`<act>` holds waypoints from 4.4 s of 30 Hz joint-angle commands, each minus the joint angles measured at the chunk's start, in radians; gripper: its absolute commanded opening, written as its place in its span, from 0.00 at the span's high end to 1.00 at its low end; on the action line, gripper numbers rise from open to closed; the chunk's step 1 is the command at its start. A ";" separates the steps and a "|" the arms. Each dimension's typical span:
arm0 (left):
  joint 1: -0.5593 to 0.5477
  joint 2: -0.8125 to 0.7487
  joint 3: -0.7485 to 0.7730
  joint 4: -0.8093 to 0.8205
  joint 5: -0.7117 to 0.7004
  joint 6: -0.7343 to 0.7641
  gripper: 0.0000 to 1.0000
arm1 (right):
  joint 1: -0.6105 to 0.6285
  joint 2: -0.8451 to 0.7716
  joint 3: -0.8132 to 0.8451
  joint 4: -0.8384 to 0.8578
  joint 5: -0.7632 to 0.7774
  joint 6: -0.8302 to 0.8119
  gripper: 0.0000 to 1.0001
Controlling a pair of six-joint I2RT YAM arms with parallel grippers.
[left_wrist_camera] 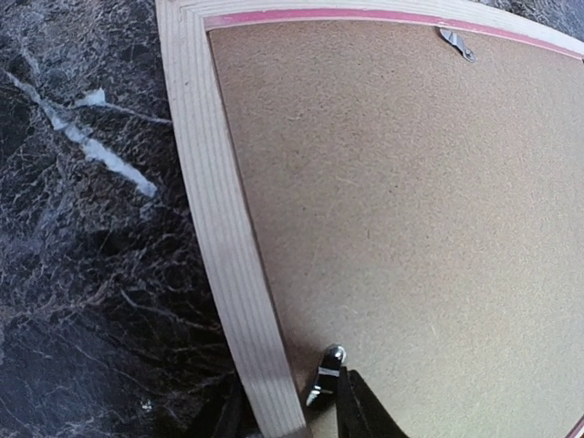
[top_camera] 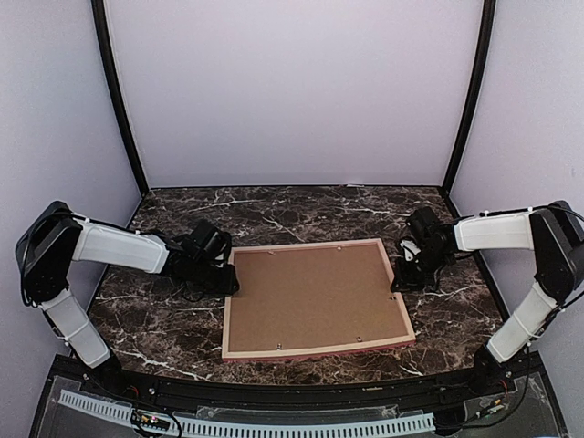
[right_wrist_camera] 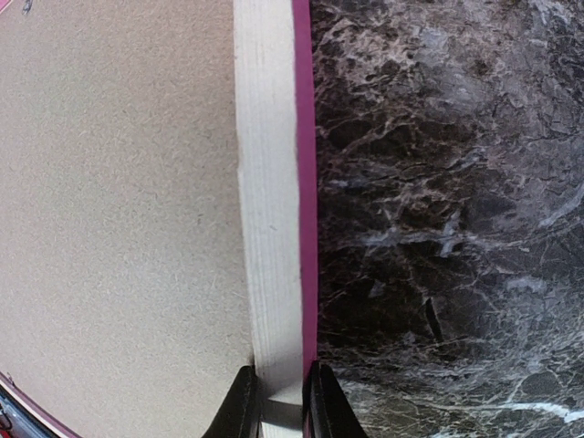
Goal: Put the photo into the frame
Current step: Press the fastener onto the backboard, then pick up the photo frame from the center of the board, then pass from the left arm to the right
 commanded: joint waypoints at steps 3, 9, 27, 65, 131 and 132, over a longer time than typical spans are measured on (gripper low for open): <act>-0.008 0.010 -0.047 -0.066 0.033 -0.007 0.69 | -0.003 0.035 -0.038 0.031 0.007 0.023 0.85; -0.002 0.027 -0.055 -0.027 0.091 -0.023 0.75 | -0.004 0.035 -0.040 0.033 0.005 0.021 0.85; 0.014 -0.018 -0.032 0.004 0.158 -0.029 0.53 | -0.004 0.036 -0.046 0.044 0.004 0.025 0.86; -0.452 0.125 0.293 0.078 0.112 0.697 0.28 | 0.051 0.037 0.069 0.149 -0.104 0.127 0.64; -0.485 0.117 0.350 0.044 -0.005 0.746 0.97 | -0.003 -0.125 -0.311 0.587 -0.490 0.373 0.78; -0.485 0.116 0.342 0.044 -0.008 0.741 0.96 | -0.005 -0.127 -0.311 0.584 -0.492 0.370 0.79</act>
